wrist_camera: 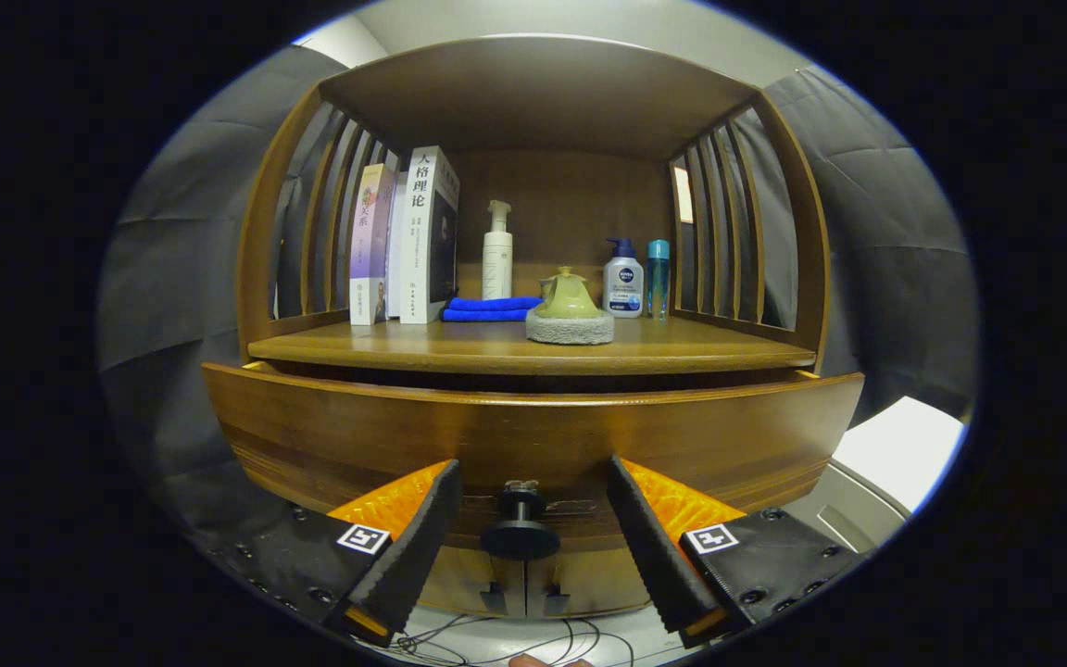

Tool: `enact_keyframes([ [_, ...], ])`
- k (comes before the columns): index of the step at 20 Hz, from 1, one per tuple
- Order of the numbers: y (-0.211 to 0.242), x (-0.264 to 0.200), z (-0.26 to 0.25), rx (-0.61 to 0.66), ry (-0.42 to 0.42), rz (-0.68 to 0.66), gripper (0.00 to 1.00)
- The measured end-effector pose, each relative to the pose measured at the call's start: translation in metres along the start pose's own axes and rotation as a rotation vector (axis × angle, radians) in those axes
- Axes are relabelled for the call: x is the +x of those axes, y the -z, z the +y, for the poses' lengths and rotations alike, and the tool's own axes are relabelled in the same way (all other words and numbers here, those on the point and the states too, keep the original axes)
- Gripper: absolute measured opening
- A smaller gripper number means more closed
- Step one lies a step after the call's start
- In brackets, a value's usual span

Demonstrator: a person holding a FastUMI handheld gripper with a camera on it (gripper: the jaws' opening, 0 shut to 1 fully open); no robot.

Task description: Pull open the drawer, take out the items inside it, and place them on the countertop above the cabinet.

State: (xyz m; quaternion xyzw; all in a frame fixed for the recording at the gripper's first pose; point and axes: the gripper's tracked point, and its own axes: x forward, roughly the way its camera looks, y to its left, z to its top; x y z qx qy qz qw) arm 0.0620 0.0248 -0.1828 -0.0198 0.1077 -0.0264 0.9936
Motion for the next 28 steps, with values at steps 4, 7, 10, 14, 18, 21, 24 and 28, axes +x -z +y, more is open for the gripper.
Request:
enact_keyframes([
  [4, -0.002, 0.017, 0.003, 0.022, -0.001, 0.011, 0.99],
  [7, -0.004, 0.033, 0.006, 0.044, -0.006, 0.042, 0.98],
  [10, -0.004, 0.043, 0.011, 0.058, -0.021, 0.065, 0.98],
  [14, -0.001, 0.043, 0.014, 0.042, -0.020, 0.064, 0.98],
  [18, -0.002, 0.043, 0.010, 0.039, -0.026, 0.086, 0.98],
  [21, 0.002, 0.038, -0.005, 0.039, -0.001, 0.121, 0.97],
  [24, -0.010, 0.021, -0.016, 0.042, -0.005, 0.105, 0.97],
  [28, -0.047, -0.015, -0.023, 0.060, -0.019, 0.038, 0.97],
])
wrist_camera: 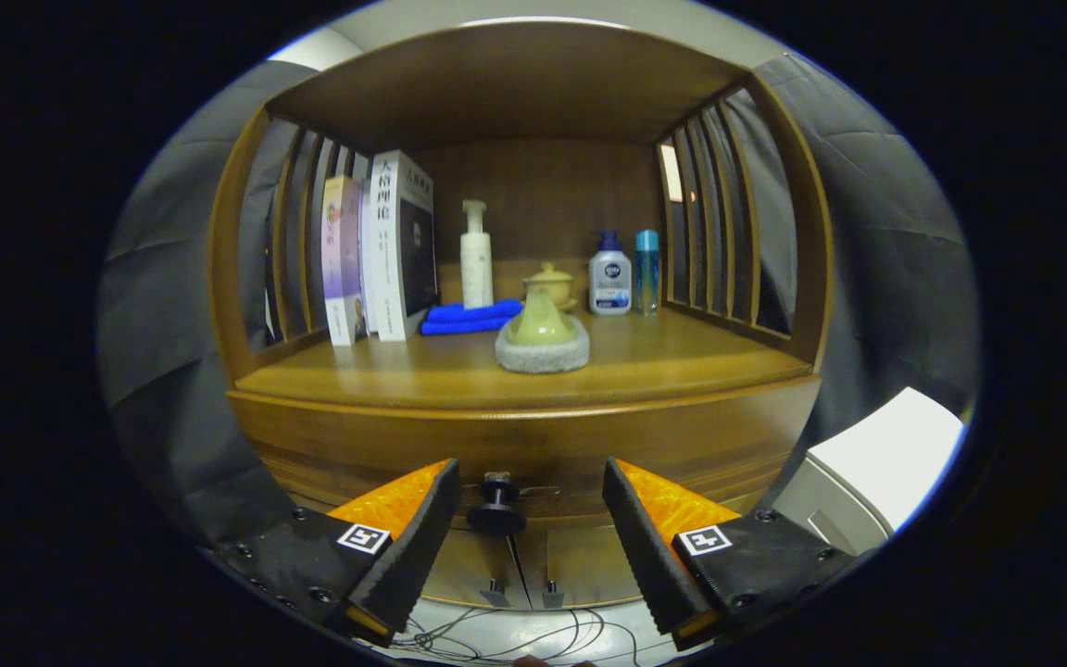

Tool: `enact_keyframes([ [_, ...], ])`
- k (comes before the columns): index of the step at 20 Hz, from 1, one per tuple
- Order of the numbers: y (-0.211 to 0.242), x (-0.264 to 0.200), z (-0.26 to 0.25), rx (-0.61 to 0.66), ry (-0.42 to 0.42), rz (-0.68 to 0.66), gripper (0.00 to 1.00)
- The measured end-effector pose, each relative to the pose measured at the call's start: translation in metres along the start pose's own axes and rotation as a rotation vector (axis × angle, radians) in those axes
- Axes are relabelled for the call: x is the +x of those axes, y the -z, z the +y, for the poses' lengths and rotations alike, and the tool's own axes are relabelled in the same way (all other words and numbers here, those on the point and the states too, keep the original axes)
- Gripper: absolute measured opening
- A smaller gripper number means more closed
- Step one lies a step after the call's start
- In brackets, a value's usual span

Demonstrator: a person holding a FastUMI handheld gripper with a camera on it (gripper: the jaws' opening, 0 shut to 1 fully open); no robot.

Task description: Pull open the drawer, take out the items inside it, and place them on the countertop above the cabinet.

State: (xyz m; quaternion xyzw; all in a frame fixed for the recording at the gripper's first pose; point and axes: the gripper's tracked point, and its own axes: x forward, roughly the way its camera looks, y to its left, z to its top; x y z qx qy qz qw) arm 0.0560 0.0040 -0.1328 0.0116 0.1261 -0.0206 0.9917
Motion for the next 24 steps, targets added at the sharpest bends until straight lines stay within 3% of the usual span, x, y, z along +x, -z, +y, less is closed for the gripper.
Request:
enact_keyframes([
  [7, -0.101, -0.093, 0.001, 0.039, -0.043, -0.277, 0.97],
  [13, -0.151, -0.168, 0.008, 0.020, -0.047, -0.418, 0.97],
  [19, -0.165, -0.187, 0.002, 0.027, 0.014, -0.436, 0.97],
  [24, -0.164, -0.186, 0.004, 0.023, 0.003, -0.431, 0.97],
])
